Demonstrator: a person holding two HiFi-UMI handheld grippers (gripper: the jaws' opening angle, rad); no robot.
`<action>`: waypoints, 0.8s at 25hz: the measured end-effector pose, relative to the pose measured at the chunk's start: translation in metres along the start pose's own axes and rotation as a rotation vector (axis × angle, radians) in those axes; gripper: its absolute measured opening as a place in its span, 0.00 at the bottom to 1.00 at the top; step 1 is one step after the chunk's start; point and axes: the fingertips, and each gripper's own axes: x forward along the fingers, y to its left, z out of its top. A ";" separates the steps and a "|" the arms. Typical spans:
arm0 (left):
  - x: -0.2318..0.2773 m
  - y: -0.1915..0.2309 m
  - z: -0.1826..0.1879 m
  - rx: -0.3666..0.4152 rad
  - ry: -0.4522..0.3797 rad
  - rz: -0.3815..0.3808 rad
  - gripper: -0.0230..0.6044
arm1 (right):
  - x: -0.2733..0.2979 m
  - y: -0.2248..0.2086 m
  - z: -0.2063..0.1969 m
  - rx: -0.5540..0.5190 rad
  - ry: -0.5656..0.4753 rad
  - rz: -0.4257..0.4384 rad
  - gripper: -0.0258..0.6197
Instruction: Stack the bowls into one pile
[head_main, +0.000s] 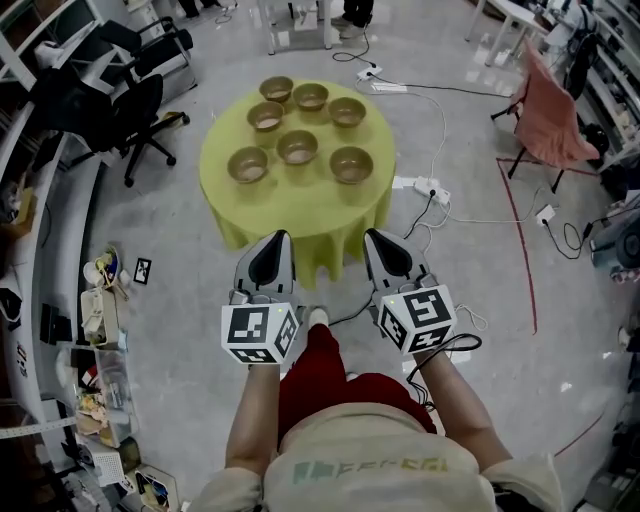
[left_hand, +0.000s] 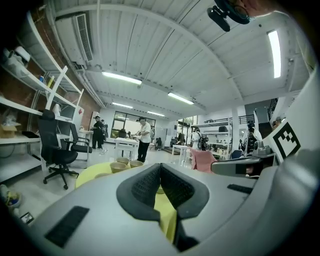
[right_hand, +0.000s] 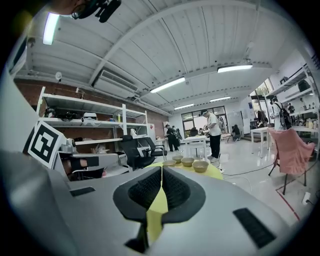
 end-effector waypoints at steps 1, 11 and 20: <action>0.005 0.007 0.000 -0.003 0.003 0.003 0.07 | 0.009 0.001 0.001 -0.002 0.004 0.003 0.10; 0.050 0.076 0.010 -0.022 -0.002 0.033 0.08 | 0.094 0.007 0.018 -0.012 0.017 0.027 0.10; 0.078 0.130 0.020 -0.031 0.001 0.060 0.08 | 0.152 0.008 0.037 -0.008 -0.005 0.018 0.10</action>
